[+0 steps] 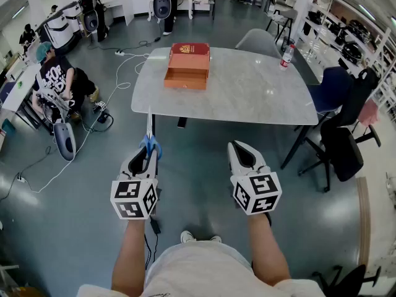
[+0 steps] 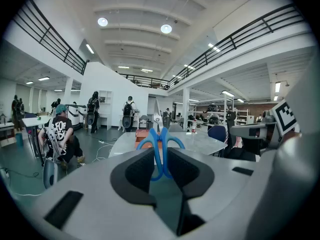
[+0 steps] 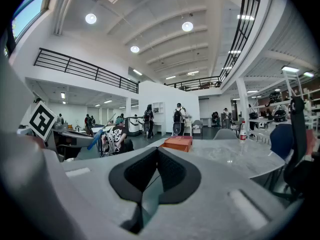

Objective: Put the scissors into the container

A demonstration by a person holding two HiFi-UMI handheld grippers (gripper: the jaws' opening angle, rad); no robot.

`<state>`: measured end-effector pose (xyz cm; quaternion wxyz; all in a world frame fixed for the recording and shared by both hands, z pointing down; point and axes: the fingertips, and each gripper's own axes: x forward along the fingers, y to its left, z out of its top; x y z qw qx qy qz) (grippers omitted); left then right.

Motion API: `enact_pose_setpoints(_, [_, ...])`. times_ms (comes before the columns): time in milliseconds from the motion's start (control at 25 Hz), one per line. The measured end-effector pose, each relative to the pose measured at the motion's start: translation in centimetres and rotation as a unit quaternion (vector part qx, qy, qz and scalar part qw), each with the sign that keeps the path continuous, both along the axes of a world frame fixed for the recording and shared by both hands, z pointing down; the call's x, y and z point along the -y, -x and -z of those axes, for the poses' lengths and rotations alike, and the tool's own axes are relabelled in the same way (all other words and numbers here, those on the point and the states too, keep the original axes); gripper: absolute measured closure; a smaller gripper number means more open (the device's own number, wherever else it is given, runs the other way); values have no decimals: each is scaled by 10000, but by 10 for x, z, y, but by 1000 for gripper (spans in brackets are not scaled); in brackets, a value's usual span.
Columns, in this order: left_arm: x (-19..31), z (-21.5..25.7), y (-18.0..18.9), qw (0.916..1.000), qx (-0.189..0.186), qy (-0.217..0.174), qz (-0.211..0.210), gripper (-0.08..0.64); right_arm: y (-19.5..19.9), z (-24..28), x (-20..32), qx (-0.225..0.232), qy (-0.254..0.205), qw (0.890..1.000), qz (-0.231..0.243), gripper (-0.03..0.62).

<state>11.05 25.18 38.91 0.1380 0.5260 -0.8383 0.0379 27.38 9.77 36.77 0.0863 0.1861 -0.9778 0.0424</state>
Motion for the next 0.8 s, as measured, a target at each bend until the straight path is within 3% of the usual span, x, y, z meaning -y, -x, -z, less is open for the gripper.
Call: enact_pose_setpoints(800, [-3,-16,47,9999,-73,11,-145,480,46,-2,-5,-90,-108,9998,-132,588])
